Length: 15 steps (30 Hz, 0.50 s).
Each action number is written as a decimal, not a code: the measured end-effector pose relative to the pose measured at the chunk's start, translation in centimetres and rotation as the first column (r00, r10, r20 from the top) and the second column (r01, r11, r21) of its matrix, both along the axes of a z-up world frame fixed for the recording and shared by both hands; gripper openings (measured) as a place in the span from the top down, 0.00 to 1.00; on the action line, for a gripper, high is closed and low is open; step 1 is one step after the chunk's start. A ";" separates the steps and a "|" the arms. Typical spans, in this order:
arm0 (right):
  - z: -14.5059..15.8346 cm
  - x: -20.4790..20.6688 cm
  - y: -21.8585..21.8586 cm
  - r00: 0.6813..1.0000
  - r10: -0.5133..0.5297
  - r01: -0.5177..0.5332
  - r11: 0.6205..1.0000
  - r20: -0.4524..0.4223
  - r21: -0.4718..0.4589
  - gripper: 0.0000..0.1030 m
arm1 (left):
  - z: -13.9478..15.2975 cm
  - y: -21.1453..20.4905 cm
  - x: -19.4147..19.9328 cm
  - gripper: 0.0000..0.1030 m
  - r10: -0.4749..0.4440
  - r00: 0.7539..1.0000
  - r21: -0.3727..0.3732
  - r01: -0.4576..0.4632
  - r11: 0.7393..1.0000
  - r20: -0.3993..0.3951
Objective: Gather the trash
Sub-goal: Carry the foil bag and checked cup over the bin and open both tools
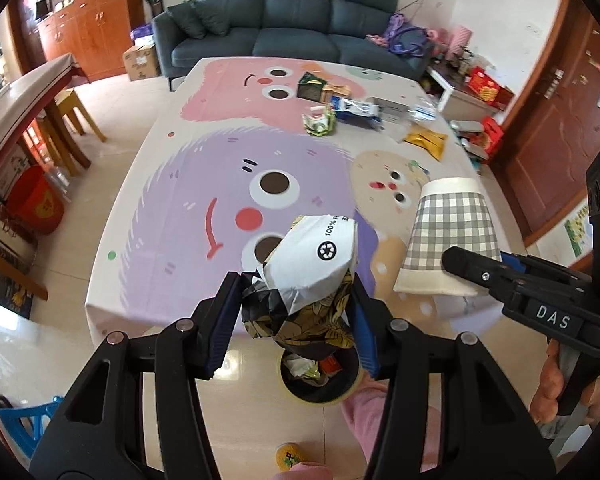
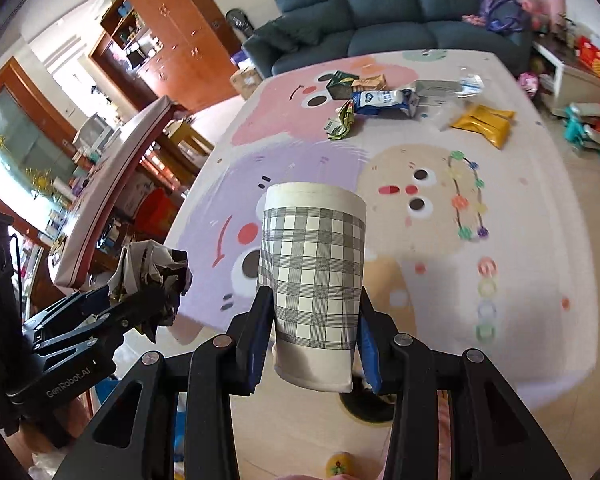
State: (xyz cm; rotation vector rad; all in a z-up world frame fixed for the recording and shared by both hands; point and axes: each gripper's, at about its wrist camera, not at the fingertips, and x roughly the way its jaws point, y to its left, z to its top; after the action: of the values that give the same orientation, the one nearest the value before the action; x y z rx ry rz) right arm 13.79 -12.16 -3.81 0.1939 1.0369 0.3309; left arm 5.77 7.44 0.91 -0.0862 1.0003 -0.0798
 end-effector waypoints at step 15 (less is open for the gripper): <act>3.0 -17.0 -1.7 0.991 -0.128 0.129 0.991 0.044 -0.035 0.63 | 0.2 -0.8 -10.6 0.53 -0.130 0.991 -0.045 0.129 0.991 -0.018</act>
State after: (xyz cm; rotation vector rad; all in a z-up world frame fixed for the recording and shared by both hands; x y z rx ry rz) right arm -3.22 -13.85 -0.76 0.2185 0.9841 0.1978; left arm -4.83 6.65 1.09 -0.0621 1.0248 -0.2200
